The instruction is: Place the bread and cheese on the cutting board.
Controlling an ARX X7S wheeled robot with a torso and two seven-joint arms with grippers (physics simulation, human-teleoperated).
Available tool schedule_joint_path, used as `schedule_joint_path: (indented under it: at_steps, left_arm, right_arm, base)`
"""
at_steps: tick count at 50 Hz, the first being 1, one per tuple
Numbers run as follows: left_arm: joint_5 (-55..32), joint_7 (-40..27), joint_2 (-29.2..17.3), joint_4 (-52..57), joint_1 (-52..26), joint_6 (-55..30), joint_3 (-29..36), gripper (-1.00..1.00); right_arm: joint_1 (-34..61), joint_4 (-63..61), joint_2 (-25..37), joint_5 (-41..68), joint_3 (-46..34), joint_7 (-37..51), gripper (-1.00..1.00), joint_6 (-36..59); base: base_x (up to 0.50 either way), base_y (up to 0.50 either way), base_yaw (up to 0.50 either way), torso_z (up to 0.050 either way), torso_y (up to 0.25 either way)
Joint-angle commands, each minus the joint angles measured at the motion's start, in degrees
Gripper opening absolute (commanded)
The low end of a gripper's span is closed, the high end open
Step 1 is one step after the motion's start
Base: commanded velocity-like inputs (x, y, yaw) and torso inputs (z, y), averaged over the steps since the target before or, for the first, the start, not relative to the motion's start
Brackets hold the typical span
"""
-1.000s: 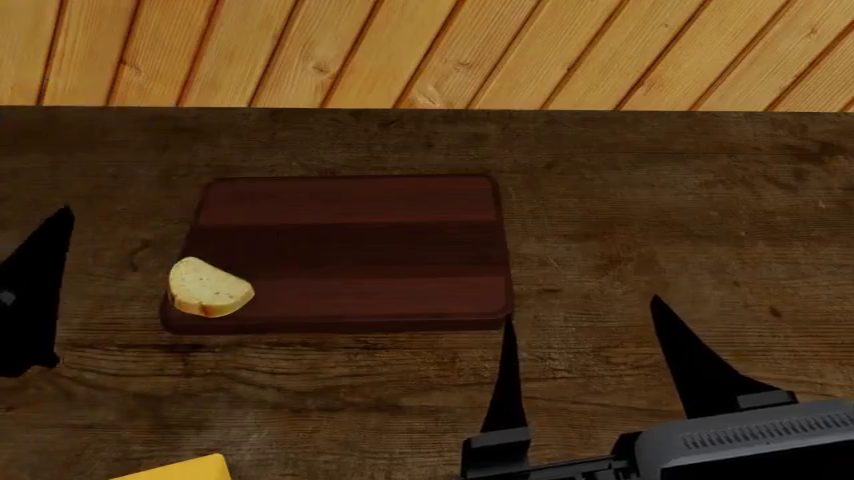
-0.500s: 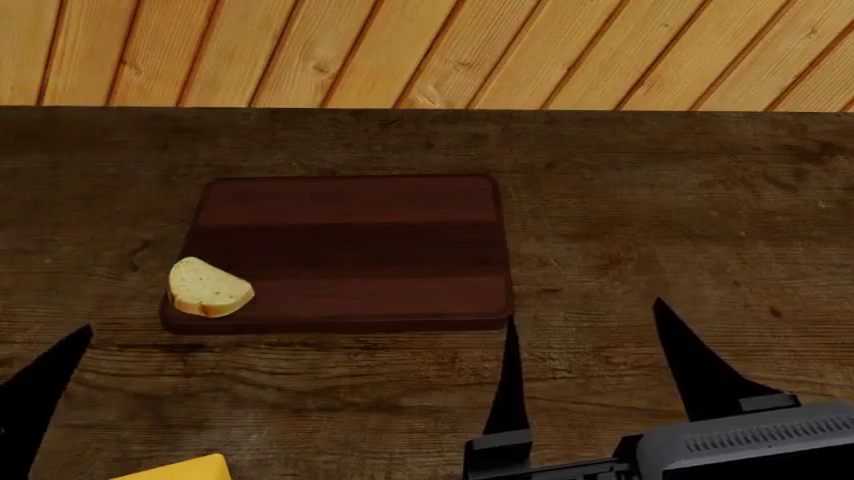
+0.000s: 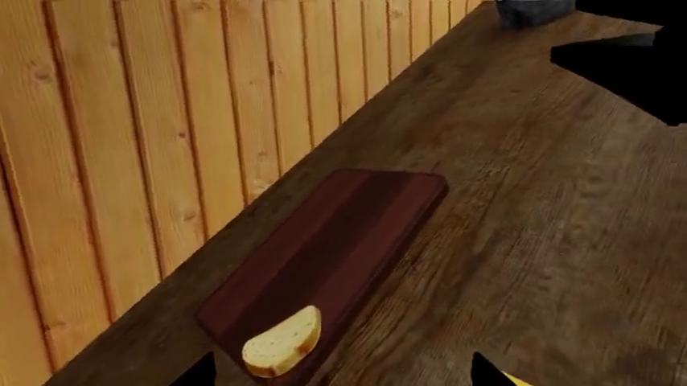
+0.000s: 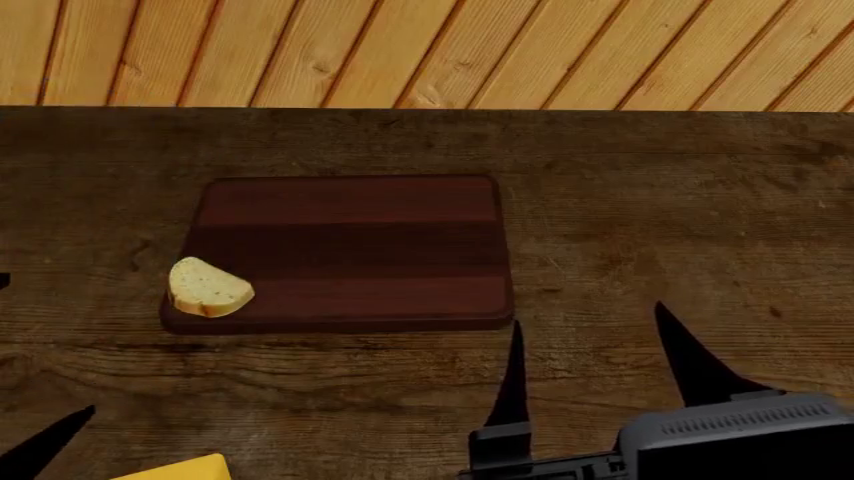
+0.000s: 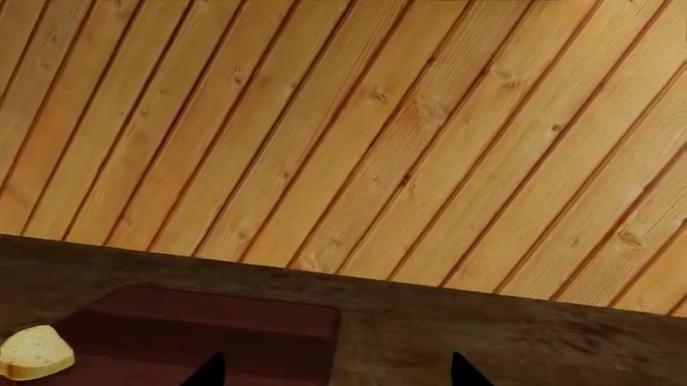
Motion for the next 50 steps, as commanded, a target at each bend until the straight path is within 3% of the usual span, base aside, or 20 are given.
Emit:
schedule_joint_path:
  at_steps: [1, 9, 17, 24, 50]
  left_arm:
    - [3.14, 3.51, -3.74, 4.28, -0.51, -2.93, 3.03, 1.0]
    - [3.55, 6.17, -4.39, 8.24, -3.84, -7.15, 5.48, 1.0]
    - [7.4, 10.15, -0.53, 7.03, -7.4, -10.26, 10.48, 1.0]
    - [10.69, 11.2, 2.63, 3.67, -5.97, -8.08, 13.24, 1.0]
    - [17.15, 12.29, 7.26, -5.18, -2.24, -2.76, 17.66, 1.0]
  right_arm:
    - [0.23, 0.97, 0.23, -1.12, -0.63, 0.64, 1.0, 0.24]
    - [0.82, 2.97, -0.19, -2.01, -2.06, 0.27, 1.0, -0.39]
    - [0.85, 1.94, 0.23, -1.87, -1.35, 1.07, 1.0, 0.17]
    - [1.24, 3.11, 0.04, -2.23, -2.23, 0.82, 1.0, -0.03]
    - [2.27, 5.42, -0.46, -2.8, -4.42, 0.35, 1.0, -0.48]
  base:
    - [0.0, 0.0, 0.0, 0.0, 0.0]
    - [0.0, 0.0, 0.0, 0.0, 0.0]
    - [0.0, 0.0, 0.0, 0.0, 0.0]
    - [0.0, 0.0, 0.0, 0.0, 0.0]
    - [0.0, 0.0, 0.0, 0.0, 0.0]
